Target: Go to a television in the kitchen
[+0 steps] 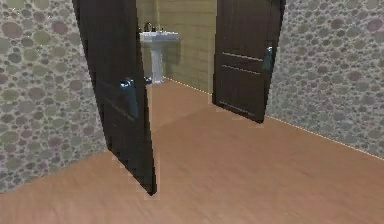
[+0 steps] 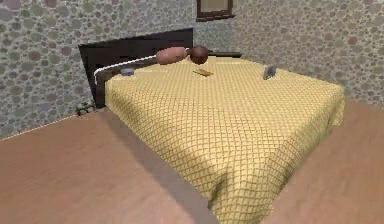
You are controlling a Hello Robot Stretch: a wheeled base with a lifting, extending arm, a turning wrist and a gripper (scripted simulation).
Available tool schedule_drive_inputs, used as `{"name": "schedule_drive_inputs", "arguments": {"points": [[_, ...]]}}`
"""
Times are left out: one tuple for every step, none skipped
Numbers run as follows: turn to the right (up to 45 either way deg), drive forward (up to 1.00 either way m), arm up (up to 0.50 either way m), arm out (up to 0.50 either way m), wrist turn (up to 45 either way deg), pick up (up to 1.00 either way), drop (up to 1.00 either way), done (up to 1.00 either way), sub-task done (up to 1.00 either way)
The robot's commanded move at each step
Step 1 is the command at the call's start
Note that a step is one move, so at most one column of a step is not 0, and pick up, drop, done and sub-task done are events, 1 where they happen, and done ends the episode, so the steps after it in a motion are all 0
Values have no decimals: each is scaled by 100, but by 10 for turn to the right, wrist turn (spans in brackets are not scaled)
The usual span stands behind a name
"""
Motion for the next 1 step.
{"name": "schedule_drive_inputs", "arguments": {"points": [[90,0,0,0,0,0,0,0,0]]}}
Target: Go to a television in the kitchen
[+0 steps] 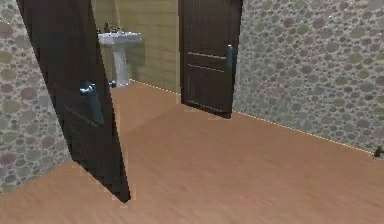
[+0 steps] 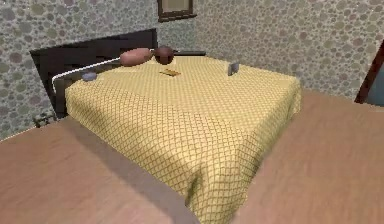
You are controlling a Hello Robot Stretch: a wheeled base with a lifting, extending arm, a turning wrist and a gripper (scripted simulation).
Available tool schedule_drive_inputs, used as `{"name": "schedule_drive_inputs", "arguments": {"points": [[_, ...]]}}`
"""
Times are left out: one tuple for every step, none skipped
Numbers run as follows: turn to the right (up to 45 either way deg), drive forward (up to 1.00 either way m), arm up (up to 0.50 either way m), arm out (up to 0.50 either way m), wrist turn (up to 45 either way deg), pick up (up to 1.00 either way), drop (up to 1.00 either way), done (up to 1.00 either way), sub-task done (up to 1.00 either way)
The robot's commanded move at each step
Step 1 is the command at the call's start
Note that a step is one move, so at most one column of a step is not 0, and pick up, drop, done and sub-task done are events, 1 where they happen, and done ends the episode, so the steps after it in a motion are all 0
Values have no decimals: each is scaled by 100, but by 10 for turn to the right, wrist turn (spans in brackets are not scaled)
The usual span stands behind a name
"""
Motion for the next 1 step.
{"name": "schedule_drive_inputs", "arguments": {"points": [[0,100,0,0,0,0,0,0,0]]}}
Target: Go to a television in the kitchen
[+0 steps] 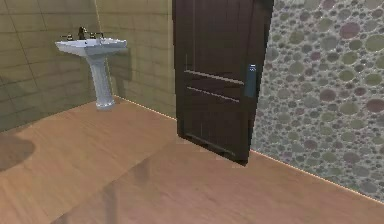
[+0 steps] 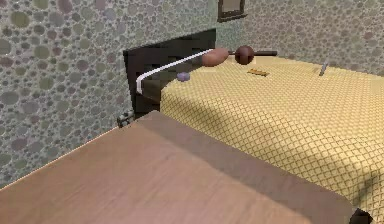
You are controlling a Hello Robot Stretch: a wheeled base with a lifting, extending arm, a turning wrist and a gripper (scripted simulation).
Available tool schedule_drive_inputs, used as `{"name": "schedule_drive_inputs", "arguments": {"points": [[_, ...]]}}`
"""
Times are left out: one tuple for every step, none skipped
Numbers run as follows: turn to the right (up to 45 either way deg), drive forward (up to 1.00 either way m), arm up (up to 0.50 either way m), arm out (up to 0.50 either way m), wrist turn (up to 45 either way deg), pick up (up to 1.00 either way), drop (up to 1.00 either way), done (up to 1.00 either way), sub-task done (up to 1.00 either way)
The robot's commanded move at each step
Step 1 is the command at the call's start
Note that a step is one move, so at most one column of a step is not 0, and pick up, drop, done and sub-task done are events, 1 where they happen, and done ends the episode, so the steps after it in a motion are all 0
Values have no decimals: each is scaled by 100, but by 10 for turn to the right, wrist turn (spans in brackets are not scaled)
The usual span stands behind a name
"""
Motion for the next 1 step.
{"name": "schedule_drive_inputs", "arguments": {"points": [[0,65,0,0,0,0,0,0,0]]}}
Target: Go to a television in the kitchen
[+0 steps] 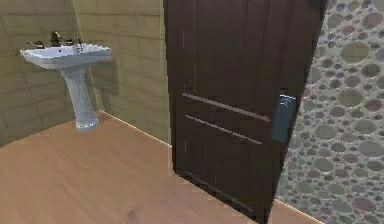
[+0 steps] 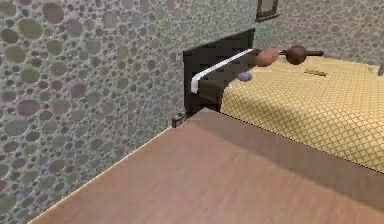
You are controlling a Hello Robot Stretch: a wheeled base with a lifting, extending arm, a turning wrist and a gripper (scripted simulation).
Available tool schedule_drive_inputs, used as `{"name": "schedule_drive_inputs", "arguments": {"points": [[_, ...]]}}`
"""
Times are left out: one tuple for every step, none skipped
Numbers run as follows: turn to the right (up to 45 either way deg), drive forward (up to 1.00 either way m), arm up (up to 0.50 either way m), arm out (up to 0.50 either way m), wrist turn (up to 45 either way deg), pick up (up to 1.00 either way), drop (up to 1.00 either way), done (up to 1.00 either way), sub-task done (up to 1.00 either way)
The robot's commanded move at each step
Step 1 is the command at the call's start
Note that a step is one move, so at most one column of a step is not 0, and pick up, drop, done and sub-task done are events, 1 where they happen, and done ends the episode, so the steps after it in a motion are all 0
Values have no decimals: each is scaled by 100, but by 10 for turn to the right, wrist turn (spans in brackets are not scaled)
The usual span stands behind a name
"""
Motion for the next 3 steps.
{"name": "schedule_drive_inputs", "arguments": {"points": [[-450,0,0,0,0,0,0,0,0],[0,35,0,0,0,0,0,0,0],[-90,0,0,0,0,0,0,0,0]]}}
